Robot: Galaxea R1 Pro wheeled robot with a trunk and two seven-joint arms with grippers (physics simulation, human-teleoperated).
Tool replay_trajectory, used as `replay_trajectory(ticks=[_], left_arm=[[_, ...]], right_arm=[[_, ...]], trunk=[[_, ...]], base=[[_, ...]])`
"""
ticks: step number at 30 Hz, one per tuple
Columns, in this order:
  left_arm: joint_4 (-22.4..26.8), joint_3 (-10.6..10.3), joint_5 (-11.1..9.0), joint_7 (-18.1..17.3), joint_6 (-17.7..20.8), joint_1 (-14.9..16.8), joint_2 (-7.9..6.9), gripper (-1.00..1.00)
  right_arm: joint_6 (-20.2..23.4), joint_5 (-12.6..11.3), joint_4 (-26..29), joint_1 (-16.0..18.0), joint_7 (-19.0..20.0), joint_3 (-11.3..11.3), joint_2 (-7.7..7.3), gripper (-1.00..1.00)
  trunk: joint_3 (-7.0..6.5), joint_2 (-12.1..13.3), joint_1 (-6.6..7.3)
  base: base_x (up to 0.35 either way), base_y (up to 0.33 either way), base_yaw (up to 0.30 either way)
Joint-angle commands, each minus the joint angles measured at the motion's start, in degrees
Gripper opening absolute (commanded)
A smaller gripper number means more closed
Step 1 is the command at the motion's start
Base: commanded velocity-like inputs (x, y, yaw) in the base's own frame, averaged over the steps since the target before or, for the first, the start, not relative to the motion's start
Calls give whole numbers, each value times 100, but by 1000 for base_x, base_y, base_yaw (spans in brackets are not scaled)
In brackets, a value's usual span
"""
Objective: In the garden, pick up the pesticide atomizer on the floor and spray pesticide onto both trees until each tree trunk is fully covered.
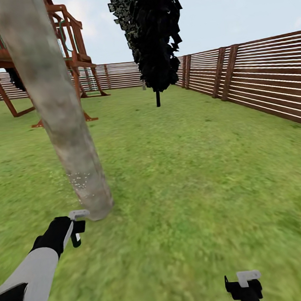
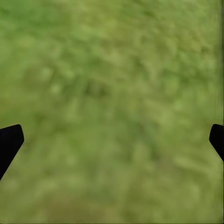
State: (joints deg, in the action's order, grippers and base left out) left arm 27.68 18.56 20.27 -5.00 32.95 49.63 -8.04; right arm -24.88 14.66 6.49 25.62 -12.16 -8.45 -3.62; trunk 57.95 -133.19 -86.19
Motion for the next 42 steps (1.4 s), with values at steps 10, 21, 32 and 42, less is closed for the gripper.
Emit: replay_trajectory(ticks=[10,21,32,42], left_arm=[[14,43,65,167,83,3,1,-100],[-9,37,65,157,255,3,10,-100],[-43,41,60,166,245,3,49,-100],[23,49,47,175,238,3,57,-100]], right_arm=[[-17,54,-8,4,-15,-44,2,100],[-17,55,-8,4,-15,-43,2,100],[-17,55,-8,4,-15,-43,2,100],[-17,54,-8,4,-15,-44,2,100]], trunk=[[5,-2,1],[5,-2,1],[5,-2,1],[5,-2,1]], base=[[114,-272,82],[173,-248,275],[142,-252,270],[73,-269,23]])
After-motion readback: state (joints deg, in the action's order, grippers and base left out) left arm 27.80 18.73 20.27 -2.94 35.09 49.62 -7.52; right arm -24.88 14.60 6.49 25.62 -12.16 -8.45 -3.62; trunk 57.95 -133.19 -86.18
